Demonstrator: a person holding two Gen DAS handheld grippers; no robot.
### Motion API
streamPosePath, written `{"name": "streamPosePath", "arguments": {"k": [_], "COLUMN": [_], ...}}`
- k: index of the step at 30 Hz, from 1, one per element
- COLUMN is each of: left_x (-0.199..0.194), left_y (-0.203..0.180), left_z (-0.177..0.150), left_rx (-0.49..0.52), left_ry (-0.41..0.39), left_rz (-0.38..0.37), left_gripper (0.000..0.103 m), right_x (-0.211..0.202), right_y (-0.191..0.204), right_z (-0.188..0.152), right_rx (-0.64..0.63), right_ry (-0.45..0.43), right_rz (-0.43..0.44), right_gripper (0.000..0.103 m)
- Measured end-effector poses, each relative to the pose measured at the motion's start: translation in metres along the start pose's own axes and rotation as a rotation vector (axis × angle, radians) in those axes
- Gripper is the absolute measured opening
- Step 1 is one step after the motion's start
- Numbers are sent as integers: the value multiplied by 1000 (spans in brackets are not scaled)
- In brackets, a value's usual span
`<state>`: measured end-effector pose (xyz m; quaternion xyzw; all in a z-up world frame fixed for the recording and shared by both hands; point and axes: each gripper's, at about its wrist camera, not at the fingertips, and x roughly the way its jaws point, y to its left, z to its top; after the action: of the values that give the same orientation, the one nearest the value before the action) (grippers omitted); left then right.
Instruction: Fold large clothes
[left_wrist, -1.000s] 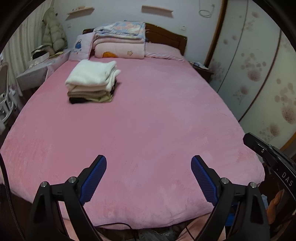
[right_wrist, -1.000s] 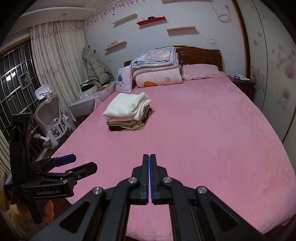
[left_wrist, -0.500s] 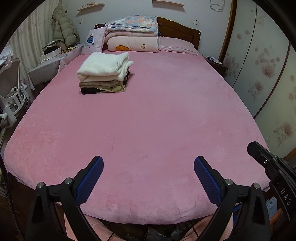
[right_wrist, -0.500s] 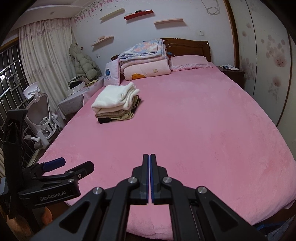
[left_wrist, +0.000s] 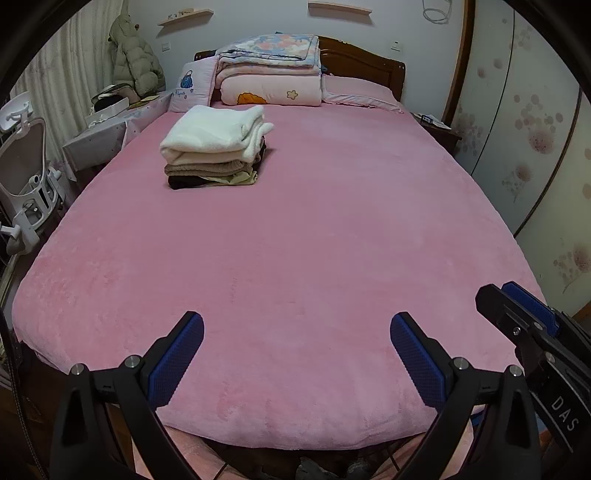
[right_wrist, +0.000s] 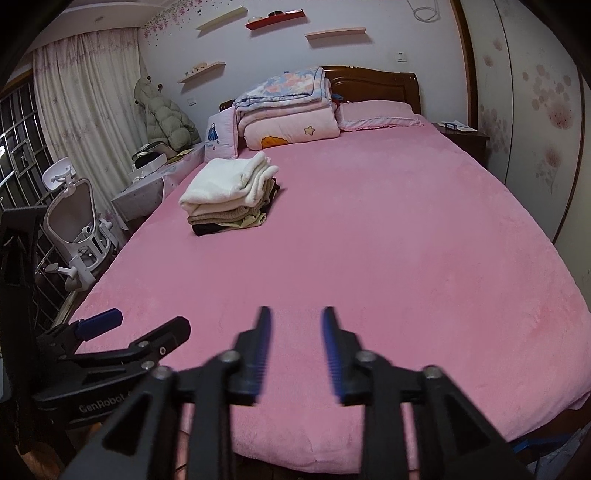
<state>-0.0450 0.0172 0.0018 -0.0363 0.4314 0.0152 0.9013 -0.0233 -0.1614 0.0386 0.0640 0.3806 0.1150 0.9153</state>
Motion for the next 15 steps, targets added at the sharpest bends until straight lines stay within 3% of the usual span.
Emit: {"name": "streamPosePath", "arguments": {"k": [15], "left_x": [-1], "left_y": [-2], "left_z": [-1], "left_rx": [-29], "left_ry": [-7], "left_rz": [19], "left_gripper": [101], "right_x": [2], "right_y": [7], "right_z": [1], "right_rx": [-30], "right_ry": [1], "right_rz": [-13], "right_gripper": [40]}}
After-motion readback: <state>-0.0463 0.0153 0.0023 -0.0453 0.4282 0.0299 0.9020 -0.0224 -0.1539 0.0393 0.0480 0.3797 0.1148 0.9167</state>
